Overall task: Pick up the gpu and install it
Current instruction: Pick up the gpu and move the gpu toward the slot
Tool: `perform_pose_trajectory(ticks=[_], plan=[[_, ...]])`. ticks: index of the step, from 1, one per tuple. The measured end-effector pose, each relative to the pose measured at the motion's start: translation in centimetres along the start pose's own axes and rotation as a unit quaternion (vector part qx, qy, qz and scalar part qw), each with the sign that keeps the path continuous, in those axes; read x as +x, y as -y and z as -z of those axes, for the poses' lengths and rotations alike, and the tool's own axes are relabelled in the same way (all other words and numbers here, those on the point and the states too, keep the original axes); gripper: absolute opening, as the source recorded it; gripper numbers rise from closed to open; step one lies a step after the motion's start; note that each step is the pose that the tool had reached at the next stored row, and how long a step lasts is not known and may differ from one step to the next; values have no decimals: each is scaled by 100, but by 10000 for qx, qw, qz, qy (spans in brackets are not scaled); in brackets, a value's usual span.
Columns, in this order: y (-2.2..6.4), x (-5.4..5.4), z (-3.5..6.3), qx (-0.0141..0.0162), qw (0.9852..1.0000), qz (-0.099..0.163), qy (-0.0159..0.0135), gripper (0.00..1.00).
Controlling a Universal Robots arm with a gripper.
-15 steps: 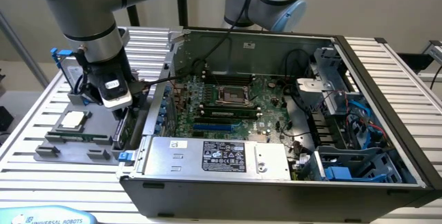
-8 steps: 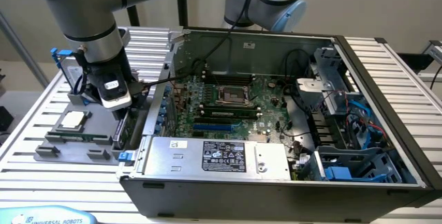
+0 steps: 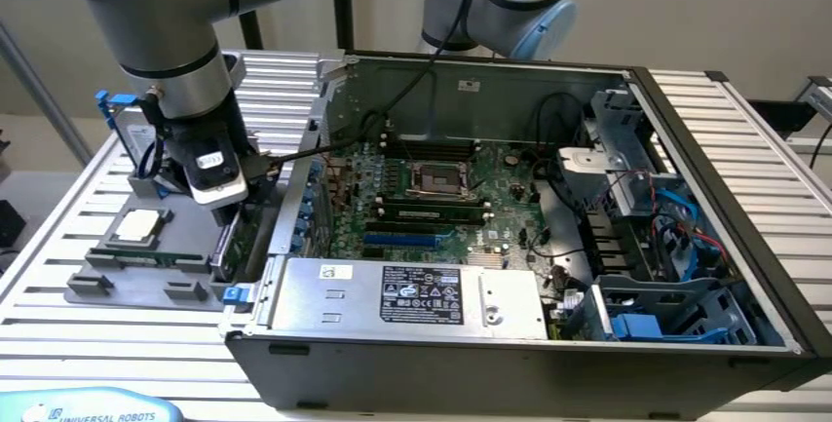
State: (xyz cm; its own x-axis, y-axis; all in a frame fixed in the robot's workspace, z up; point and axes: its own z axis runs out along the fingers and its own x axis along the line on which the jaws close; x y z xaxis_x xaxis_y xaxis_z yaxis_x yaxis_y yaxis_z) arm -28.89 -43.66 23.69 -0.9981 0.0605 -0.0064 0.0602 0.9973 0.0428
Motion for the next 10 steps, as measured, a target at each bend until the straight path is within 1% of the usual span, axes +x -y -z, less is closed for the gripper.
perform_pose_trajectory(ticks=[10], plan=[[0, 0, 0, 0, 10000, 3, 0, 26]])
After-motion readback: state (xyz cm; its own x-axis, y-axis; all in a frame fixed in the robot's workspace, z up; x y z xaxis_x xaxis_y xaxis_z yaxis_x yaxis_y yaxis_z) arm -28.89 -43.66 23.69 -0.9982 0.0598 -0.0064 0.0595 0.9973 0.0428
